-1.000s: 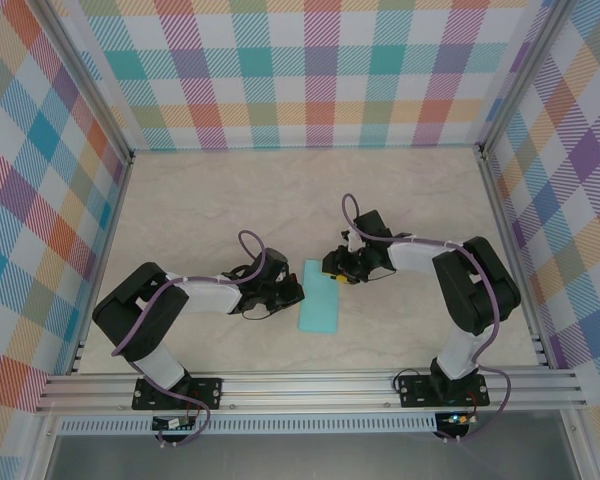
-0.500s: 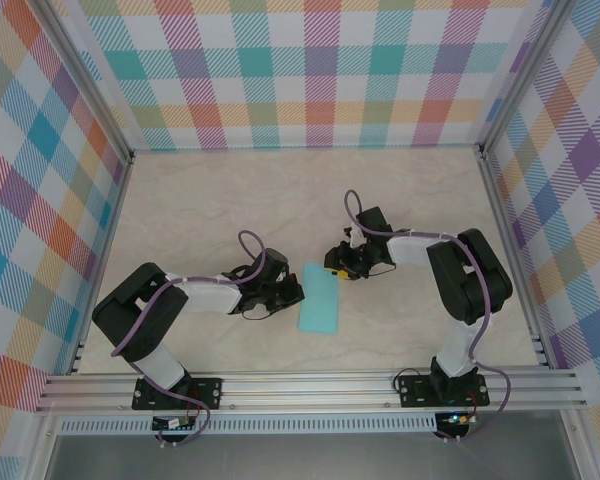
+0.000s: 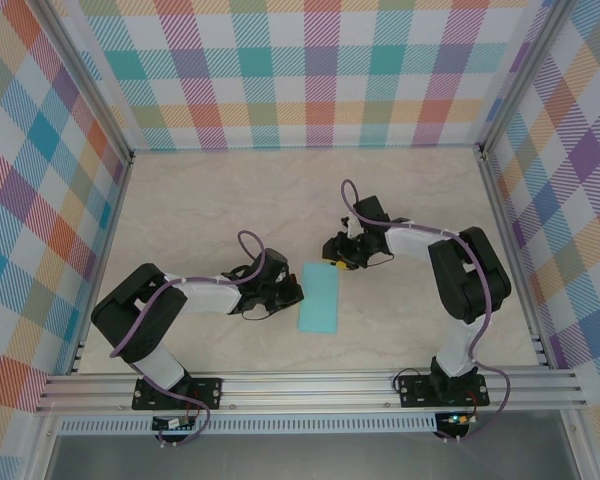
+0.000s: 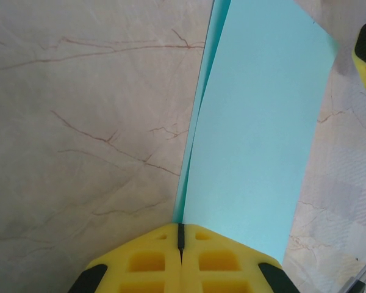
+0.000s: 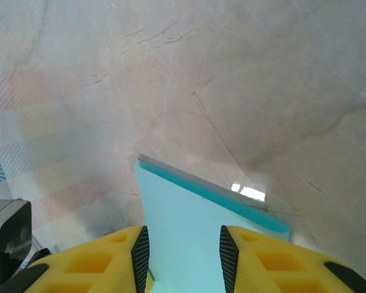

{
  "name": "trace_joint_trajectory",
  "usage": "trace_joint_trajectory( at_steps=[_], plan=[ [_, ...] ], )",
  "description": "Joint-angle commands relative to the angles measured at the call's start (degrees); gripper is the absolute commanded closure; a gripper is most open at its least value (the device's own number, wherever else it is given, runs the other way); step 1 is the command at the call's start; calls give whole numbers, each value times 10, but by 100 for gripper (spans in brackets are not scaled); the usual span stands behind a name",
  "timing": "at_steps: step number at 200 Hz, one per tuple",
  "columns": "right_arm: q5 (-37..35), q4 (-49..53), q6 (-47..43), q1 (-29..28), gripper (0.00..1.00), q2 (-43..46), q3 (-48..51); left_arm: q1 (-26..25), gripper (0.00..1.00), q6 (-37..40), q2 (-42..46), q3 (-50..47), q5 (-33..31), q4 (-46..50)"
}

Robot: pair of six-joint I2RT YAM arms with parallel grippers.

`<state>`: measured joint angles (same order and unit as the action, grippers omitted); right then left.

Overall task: Fold a paper plane with a square sheet of paper (pick it up from the middle)
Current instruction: Fold the square sheet of paper in half at the center of the table.

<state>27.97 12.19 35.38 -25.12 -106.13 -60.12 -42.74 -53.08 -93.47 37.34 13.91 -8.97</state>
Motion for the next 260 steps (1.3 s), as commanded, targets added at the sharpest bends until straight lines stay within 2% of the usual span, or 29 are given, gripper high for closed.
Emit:
trace_joint_trajectory(
  at_steps=[1, 35, 104, 194, 260],
  plan=[
    [10, -17, 7, 2, 62, -29, 27, -5, 99, 11, -8, -20, -35, 101],
    [9, -30, 13, 2, 63, -33, 38, -6, 99, 11, -8, -20, -35, 103],
    [26, 10, -3, 3, 62, 11, -12, -6, 99, 13, -6, -20, -37, 104],
    [6, -3, 11, 7, 62, -60, 4, -6, 99, 14, -10, -13, -35, 108],
    [19, 33, -1, 13, 61, -14, -32, -6, 99, 15, -6, -16, -36, 110]
  ],
)
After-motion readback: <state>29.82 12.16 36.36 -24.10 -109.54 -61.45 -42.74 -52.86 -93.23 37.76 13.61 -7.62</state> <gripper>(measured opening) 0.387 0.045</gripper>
